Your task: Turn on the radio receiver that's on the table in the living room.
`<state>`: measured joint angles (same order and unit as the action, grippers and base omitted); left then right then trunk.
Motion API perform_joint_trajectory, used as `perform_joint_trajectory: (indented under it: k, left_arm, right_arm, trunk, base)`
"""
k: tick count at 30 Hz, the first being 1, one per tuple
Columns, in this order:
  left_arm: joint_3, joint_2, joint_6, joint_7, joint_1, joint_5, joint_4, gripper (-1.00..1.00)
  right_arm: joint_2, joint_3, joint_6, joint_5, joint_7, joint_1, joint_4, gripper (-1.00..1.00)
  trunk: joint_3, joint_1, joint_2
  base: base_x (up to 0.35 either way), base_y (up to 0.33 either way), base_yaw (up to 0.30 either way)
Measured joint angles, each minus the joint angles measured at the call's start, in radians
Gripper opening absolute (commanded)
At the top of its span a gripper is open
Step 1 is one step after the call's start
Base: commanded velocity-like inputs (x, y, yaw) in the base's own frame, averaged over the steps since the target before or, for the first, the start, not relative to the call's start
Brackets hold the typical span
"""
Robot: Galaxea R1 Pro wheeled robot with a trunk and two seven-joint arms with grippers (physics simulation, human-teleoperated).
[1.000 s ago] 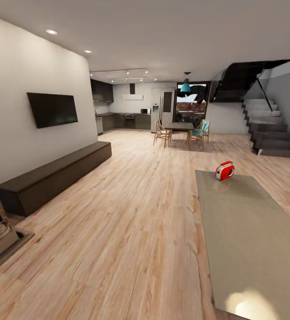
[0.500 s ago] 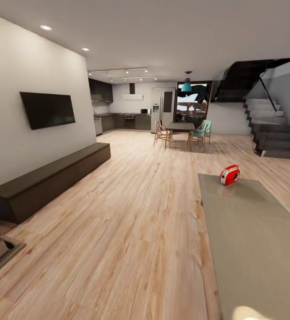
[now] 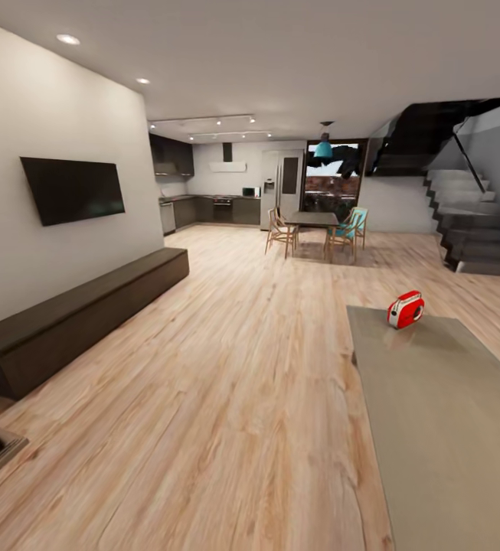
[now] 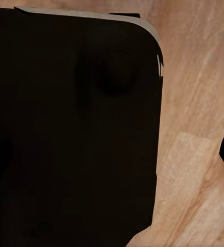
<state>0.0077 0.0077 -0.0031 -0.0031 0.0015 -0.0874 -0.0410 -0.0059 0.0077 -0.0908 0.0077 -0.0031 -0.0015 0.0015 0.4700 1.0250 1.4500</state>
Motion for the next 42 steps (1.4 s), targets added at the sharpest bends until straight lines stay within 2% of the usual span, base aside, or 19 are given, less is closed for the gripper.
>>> perform_joint_trajectory:
  k: [42]
  left_arm:
    - [0.000, 0.000, 0.000, 0.002, 0.000, 0.000, 0.000, 1.00]
  right_arm:
    - [-0.002, 0.000, -0.002, 0.000, 0.000, 0.000, 0.000, 1.00]
  trunk:
    - [0.000, 0.000, 0.000]
  base:
    - [0.324, 0.000, 0.000]
